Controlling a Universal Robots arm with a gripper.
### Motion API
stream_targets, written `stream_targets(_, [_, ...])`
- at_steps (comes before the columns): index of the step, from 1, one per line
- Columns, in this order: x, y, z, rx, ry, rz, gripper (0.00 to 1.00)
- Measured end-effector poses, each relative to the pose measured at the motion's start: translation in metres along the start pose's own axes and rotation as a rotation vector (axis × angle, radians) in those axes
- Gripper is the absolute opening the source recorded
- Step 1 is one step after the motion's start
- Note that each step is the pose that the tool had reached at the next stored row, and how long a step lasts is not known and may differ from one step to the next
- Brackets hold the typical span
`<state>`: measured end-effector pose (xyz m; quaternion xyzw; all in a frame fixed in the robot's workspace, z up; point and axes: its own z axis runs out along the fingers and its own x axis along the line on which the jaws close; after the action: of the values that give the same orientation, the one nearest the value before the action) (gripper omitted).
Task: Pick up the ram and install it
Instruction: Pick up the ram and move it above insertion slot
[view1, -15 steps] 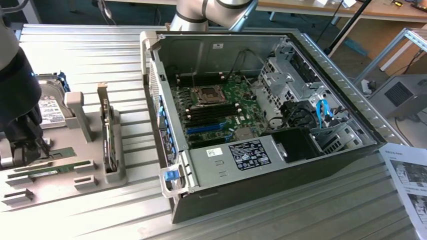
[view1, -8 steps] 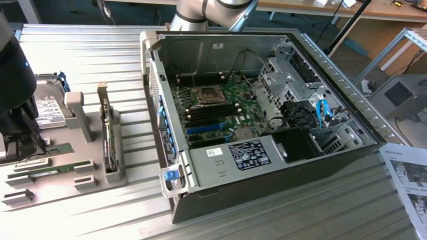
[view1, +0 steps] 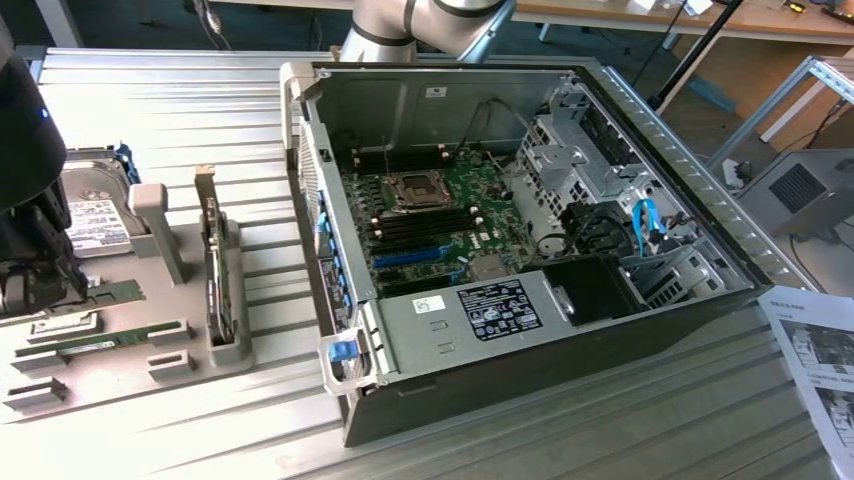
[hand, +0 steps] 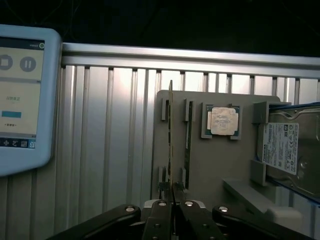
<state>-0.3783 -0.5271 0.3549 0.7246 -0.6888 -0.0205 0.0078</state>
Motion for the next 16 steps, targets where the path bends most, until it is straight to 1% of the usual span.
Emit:
stream_targets(7, [0.000,0.0003,-0.0072,0.0000,0.0000,0.000,0.12])
stream_targets(16, [0.000,0.0008,-0.0198,0.0000,0.0000,0.000,0.12])
